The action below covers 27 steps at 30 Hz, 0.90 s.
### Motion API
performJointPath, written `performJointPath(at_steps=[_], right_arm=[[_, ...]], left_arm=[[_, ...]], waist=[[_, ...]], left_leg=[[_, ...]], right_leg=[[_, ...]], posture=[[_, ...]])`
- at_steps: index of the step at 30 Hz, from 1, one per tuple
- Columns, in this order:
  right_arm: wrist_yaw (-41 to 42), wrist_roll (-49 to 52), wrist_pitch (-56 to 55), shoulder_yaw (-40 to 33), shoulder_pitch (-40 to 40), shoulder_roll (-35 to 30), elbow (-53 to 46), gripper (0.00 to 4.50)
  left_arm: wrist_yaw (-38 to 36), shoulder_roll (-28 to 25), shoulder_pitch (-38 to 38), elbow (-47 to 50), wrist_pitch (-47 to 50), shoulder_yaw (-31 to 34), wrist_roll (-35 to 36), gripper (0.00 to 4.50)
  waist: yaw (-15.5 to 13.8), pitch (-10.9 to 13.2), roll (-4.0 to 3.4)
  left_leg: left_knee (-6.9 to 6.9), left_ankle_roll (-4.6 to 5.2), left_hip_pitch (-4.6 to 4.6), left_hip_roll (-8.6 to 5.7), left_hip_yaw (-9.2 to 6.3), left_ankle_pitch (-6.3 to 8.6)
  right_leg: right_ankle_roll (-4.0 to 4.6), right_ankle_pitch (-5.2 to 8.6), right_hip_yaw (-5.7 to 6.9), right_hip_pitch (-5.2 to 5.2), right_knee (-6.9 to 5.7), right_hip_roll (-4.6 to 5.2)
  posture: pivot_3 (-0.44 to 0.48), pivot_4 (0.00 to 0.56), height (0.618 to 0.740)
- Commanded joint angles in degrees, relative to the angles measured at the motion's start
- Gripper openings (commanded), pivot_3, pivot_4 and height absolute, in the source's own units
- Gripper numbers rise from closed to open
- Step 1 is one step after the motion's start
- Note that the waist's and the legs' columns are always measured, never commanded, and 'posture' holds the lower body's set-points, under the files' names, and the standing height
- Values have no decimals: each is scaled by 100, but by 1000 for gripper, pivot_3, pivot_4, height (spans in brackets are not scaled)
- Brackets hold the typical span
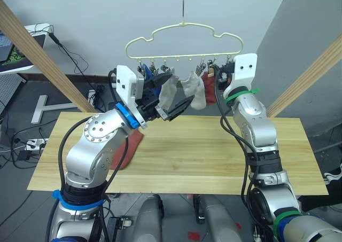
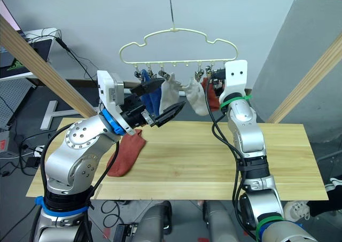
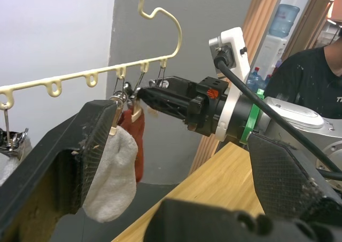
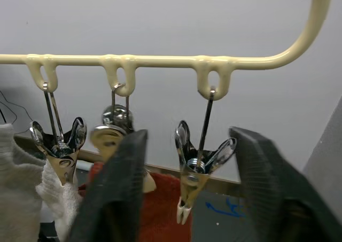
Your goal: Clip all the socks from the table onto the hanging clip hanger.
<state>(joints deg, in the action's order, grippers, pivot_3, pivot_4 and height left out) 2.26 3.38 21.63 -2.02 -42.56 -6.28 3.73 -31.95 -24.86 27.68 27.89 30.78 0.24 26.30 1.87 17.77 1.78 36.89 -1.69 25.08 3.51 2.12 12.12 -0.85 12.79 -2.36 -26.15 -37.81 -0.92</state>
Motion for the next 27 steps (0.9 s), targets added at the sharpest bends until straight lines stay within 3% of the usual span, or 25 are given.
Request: performJointPath(at_steps=[1,27], right_arm=[[-42,-37,-137,-15,-157,21,-140,3219],[-33,453,10,-321,-244,454,-74,3219]], left_arm=[[10,-9,47,316,-41,-25,58,4500],[51,-16,25,376,-2,-27,42,4500]], waist=[[0,0,0],[-1,2,-3]], left_leg=[[0,0,0,0,0,0],[-2,0,0,1,-7,0]], right_leg=[[0,0,0,0,0,0],[0,0,0,-1,3,0]], posture=[[12,329,740],[18,332,740]])
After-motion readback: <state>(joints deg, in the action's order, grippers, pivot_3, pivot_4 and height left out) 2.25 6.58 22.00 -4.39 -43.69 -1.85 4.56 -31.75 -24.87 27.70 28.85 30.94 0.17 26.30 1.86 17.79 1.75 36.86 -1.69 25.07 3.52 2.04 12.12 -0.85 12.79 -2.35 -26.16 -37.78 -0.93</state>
